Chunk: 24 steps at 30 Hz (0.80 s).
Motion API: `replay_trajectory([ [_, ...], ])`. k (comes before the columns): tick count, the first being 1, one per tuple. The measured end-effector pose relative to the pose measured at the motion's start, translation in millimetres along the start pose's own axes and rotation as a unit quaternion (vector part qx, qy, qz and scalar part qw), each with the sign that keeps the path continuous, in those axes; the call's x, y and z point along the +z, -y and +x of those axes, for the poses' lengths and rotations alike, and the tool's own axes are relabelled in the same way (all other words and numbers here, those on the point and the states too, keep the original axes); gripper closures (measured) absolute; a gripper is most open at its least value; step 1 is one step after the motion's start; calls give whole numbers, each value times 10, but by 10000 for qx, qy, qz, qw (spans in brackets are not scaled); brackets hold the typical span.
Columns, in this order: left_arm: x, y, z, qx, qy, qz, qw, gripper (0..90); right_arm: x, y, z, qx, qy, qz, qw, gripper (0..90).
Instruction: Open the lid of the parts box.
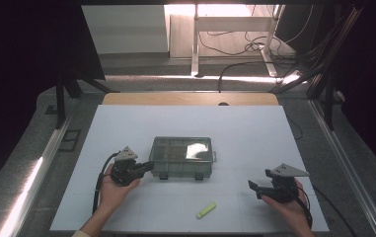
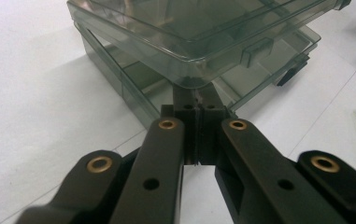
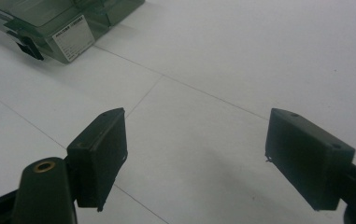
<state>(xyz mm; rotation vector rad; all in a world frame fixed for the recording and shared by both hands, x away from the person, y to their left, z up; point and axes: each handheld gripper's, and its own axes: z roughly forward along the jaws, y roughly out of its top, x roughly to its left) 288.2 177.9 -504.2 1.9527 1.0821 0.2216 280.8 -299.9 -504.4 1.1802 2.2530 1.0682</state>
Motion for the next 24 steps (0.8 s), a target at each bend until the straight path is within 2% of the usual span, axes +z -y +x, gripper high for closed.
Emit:
replay_trajectory([
  [24, 31, -122, -12, 42, 29, -180, 9998, 897, -2, 5, -4, 18, 24, 13, 10000, 209],
])
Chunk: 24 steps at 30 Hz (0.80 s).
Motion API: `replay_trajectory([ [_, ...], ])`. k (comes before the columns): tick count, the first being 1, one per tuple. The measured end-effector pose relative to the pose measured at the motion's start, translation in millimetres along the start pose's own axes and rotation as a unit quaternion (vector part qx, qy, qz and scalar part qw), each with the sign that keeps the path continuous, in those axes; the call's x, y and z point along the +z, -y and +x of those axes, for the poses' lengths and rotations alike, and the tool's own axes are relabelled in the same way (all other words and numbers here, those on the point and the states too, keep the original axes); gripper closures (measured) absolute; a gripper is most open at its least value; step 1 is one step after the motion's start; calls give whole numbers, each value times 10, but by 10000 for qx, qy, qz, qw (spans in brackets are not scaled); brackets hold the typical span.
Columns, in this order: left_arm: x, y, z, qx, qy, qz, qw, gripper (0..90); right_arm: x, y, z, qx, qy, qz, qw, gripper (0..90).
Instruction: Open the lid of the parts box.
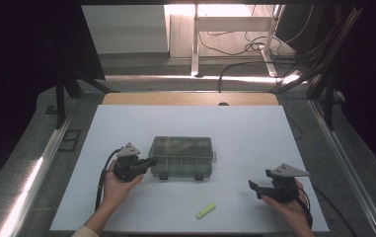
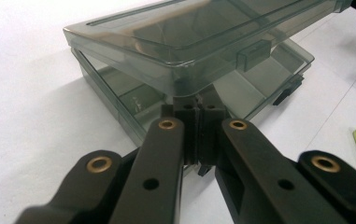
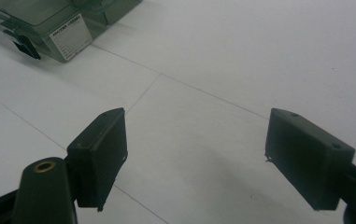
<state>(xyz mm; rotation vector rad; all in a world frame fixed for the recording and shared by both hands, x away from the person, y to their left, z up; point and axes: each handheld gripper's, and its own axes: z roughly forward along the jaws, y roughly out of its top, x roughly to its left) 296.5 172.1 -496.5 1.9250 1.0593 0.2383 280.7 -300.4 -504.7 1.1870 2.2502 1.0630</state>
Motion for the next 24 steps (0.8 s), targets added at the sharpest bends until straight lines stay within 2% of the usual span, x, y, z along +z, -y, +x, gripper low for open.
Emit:
replay_trajectory([
  [24, 13, -140, -31, 17, 18, -178, 9998, 894, -4, 1, 0, 15, 8, -3, 10000, 209],
])
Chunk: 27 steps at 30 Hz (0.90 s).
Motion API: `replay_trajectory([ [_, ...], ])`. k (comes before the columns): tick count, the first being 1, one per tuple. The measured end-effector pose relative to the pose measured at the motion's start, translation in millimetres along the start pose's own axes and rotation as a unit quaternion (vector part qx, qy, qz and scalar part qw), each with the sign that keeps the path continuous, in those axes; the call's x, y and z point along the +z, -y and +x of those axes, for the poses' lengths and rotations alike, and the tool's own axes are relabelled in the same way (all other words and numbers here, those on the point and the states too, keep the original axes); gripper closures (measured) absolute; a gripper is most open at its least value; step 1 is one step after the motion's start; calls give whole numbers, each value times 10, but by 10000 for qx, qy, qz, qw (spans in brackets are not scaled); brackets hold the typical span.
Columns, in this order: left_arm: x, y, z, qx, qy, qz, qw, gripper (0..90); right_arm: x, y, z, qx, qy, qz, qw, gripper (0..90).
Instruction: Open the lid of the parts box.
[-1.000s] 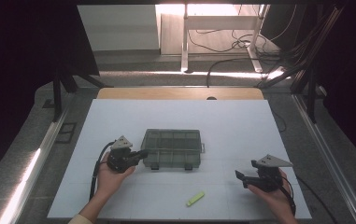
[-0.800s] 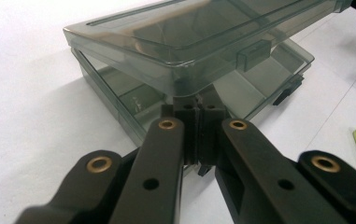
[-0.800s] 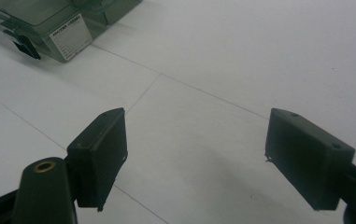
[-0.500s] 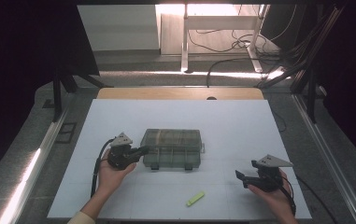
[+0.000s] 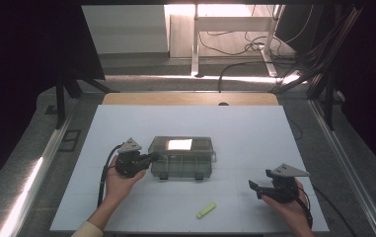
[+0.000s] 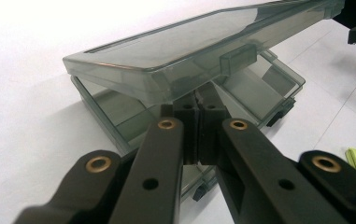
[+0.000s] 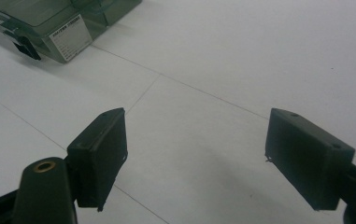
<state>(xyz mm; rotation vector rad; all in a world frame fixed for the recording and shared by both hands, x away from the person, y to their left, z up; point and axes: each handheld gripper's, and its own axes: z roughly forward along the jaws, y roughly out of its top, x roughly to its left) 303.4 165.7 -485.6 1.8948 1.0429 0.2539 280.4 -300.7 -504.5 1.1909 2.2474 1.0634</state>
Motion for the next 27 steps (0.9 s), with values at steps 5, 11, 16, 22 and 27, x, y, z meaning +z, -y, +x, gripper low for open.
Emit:
replay_trajectory([
  [5, 20, -42, -13, 9, 33, -8, 10000, 894, -1, 0, -6, 23, 5, -10, 10000, 209],
  [11, 74, -90, -40, 49, 74, 21, 10000, 894, -6, 4, -12, 31, 2, -15, 10000, 209],
  [16, 93, -129, -34, 45, 74, 28, 10000, 894, -9, 7, -14, 49, 0, -4, 10000, 209],
  [22, 88, -192, -19, 4, 73, -22, 10000, 893, -10, 8, -11, 49, 5, -8, 10000, 209],
  [27, 79, -217, -4, -25, 84, -72, 9999, 892, -7, 9, -12, 46, 0, -4, 10000, 209],
])
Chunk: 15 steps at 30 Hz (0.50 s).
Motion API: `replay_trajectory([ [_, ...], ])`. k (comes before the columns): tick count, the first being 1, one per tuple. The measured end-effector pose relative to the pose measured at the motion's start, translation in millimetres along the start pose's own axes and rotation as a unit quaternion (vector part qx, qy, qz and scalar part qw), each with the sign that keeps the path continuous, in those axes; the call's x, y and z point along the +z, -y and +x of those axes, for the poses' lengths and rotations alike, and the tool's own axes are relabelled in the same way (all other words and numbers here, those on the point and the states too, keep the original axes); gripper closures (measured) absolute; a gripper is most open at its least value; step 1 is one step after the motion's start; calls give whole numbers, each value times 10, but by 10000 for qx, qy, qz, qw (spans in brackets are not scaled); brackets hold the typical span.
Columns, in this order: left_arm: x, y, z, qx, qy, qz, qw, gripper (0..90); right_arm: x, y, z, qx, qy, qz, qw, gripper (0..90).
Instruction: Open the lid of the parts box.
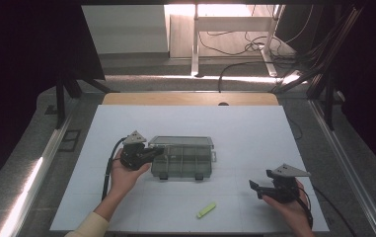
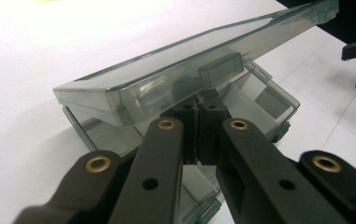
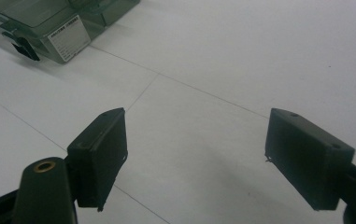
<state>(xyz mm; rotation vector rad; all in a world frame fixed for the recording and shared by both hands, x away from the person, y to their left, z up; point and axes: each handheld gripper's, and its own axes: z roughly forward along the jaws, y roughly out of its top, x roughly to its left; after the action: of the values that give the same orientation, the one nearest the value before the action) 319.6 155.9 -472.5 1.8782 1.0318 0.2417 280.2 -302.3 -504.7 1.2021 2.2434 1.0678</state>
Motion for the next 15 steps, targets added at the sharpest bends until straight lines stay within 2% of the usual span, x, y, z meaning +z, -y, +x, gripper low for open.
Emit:
replay_trajectory([
  [8, 10, -23, 27, -17, 24, -79, 10000, 894, 37, -43, 32, -19, -63, -60, 10000, 210],
  [15, 7, -20, 31, 9, 13, -70, 10000, 895, 211, -218, 188, -184, -302, -132, 9993, 209],
])
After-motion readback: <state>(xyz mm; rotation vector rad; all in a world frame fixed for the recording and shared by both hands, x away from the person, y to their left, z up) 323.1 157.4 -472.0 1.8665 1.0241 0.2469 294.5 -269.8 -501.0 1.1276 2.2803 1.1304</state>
